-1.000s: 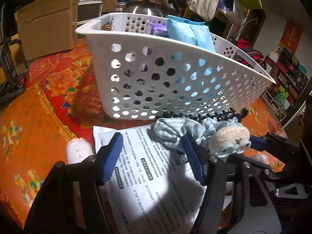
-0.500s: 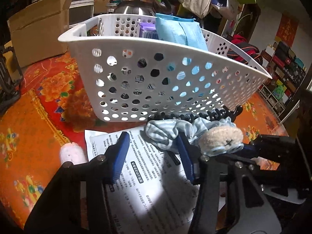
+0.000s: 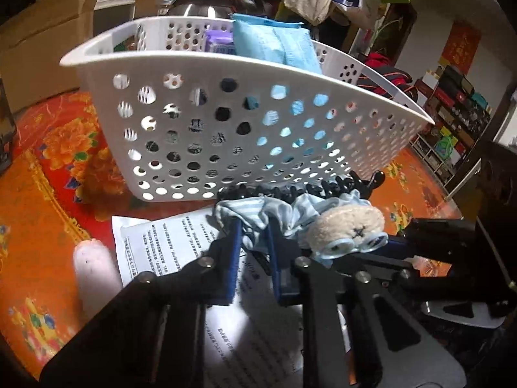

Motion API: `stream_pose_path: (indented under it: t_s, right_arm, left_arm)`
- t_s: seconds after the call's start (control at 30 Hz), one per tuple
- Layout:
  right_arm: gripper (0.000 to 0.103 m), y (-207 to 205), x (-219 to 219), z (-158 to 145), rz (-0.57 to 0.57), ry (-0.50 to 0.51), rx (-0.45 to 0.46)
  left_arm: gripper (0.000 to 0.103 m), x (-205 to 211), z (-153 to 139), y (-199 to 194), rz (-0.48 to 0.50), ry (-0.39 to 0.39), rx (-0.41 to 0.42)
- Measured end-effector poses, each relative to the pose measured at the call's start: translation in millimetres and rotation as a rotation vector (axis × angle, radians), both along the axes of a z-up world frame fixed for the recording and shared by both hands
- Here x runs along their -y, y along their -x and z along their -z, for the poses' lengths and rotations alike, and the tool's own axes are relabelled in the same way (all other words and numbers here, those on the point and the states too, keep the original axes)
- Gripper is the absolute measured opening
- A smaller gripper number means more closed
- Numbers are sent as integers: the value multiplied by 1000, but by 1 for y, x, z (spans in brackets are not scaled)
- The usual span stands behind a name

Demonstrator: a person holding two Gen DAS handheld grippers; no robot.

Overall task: Organize soft objects
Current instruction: 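Close both grippers on the plush toy and scrunchie, then lower the plush toy and scrunchie into the basket and open both grippers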

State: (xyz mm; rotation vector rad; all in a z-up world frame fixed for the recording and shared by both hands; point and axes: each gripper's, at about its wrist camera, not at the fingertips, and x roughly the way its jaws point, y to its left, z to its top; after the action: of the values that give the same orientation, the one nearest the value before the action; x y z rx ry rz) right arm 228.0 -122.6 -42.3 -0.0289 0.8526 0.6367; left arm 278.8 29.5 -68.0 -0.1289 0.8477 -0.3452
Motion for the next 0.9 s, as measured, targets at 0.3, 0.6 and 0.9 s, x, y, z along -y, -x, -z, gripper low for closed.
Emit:
stream_pose_path:
  t_s: [0.3, 0.6, 0.9]
  right_arm:
    - [22, -8, 2, 0, 13, -14, -27]
    - [13, 9, -8, -21, -4, 2, 72]
    - [13, 31, -6, -63, -23, -1, 164]
  left_arm:
    - [8, 1, -1, 5, 6, 13, 5]
    - [4, -1, -21, 31, 1, 29, 97]
    - [4, -4, -63, 59, -4, 43, 172]
